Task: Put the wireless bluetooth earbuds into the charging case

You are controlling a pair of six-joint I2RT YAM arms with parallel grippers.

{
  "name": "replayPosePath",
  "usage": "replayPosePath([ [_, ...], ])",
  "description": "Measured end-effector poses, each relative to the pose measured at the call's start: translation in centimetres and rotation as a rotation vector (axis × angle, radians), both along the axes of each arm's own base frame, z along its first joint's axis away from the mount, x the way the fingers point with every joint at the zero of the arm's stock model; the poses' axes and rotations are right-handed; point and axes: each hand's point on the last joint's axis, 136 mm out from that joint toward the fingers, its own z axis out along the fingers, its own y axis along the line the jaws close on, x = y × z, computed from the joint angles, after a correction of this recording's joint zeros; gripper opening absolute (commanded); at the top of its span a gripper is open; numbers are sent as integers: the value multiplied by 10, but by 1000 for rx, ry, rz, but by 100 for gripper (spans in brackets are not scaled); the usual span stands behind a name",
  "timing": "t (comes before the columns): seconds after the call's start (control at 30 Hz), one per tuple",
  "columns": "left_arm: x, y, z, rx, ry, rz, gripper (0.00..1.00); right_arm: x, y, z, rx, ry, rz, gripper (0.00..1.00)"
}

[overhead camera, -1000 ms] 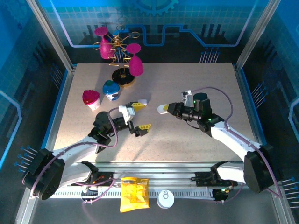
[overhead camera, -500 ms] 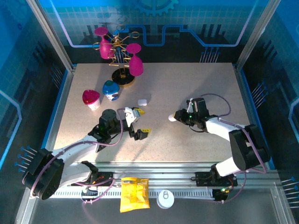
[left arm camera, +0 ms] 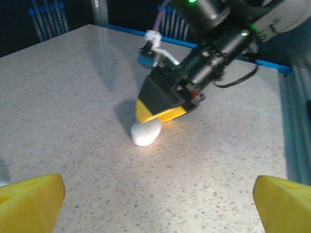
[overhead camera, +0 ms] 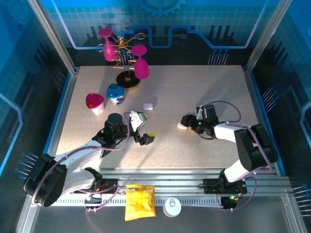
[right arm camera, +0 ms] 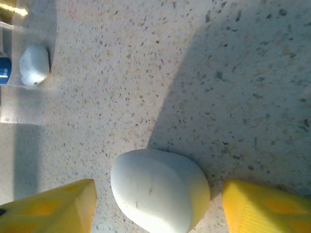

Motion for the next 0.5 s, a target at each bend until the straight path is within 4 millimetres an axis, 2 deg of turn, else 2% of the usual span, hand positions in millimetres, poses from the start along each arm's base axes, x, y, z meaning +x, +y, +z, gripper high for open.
replayPosePath([
  [0.13,18,15,-1,12,2,126,99,1,-8,14,-37,-48,-3,93],
  [0.23,34,31,4,23,-23,247,99,3,-14,33,-83,-127,9,99],
  [0.33,47,53,12,27,-59,385,99,4,-24,60,-154,-234,14,100],
  [0.5,61,103,18,68,-110,637,99,4,-53,115,-330,-448,-31,100],
])
